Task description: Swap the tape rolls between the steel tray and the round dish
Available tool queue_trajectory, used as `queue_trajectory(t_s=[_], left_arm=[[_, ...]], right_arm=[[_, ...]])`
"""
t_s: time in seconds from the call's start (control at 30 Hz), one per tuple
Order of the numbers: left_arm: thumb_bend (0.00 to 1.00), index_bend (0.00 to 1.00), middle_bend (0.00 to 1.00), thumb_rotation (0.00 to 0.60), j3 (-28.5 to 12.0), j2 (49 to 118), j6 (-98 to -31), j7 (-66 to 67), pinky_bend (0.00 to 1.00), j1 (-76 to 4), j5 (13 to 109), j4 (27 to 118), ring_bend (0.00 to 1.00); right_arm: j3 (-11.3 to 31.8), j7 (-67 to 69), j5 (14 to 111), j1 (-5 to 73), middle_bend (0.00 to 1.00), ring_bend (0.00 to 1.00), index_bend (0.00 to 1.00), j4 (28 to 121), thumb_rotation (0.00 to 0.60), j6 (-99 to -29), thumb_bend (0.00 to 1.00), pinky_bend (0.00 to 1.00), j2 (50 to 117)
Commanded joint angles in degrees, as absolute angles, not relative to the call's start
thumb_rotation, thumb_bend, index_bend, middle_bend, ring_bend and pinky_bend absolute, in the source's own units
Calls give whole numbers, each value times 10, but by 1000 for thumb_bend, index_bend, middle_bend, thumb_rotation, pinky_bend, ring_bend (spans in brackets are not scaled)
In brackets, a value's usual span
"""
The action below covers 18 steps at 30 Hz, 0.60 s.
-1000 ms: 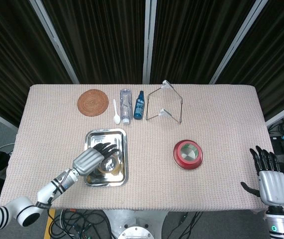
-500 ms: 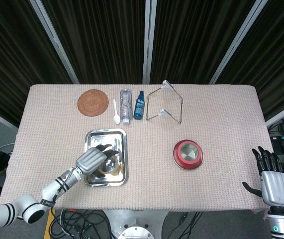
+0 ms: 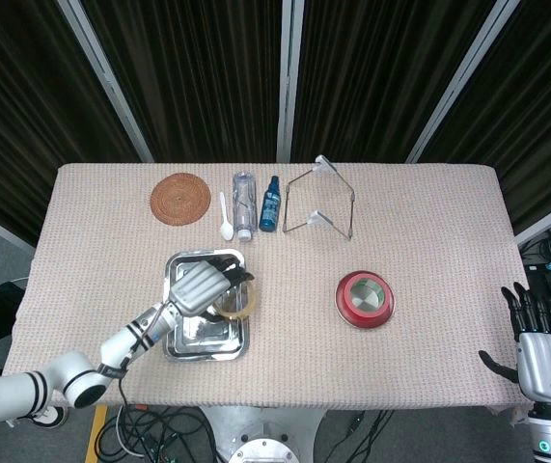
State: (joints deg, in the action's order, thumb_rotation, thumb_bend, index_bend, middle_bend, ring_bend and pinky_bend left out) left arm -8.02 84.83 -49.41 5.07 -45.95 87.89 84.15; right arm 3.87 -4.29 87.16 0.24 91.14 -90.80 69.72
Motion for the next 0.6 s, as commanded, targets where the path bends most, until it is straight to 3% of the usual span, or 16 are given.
queue_trajectory(t_s=[0.03,0.23,0.6], left_arm=[[200,221,342,600,-105,882,-462,38,287,-502,868,794,154],[221,221,346,600,-120,940,-421,0,287,-561,862,703,154],[223,219,346,600,-114,1018,-410,-94,287,-624,874,570,154]], right_arm=[[41,-37,871,-1,0,0,0,909,600,-915,46,0,696],[41,-30,875,-8,0,0,0,904,600,-927,45,0,694],[42,-19,870,-10,0,0,0,894,600,-924,45,0,698]])
